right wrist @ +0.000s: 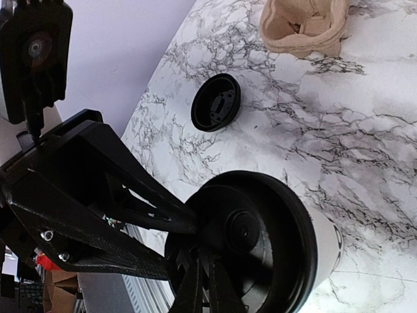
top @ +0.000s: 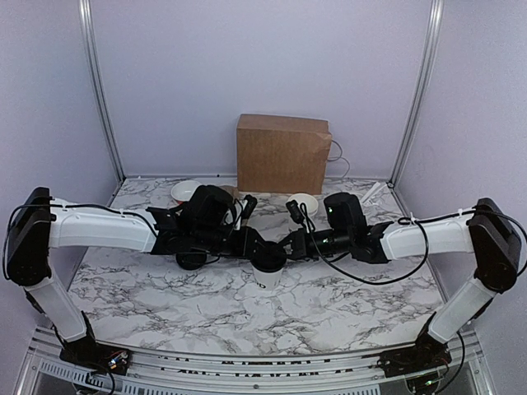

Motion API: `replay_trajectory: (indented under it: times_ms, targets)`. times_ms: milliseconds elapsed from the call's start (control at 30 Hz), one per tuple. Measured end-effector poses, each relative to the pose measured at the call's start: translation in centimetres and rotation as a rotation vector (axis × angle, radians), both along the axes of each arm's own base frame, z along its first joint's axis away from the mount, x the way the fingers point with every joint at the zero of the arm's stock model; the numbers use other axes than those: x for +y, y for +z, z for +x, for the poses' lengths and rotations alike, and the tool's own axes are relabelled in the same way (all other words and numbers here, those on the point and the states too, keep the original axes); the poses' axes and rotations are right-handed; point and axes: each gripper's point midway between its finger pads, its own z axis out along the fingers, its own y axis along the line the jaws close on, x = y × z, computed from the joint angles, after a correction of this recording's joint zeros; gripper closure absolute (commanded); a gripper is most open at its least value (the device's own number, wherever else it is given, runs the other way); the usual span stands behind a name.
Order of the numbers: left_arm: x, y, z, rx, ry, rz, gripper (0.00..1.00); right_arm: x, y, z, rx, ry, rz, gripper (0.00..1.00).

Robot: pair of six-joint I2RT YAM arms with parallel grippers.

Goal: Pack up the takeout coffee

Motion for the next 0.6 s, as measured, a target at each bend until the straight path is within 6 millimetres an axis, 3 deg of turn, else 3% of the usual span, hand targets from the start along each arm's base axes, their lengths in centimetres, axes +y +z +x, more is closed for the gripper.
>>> replay_trajectory:
  times_ms: [600]
  targets:
    - [0.12, -0.24, 0.37, 0.000, 0.006, -0.053, 0.71, -0.15, -0.53, 0.28, 0.006, -0.018, -0.018, 0.96]
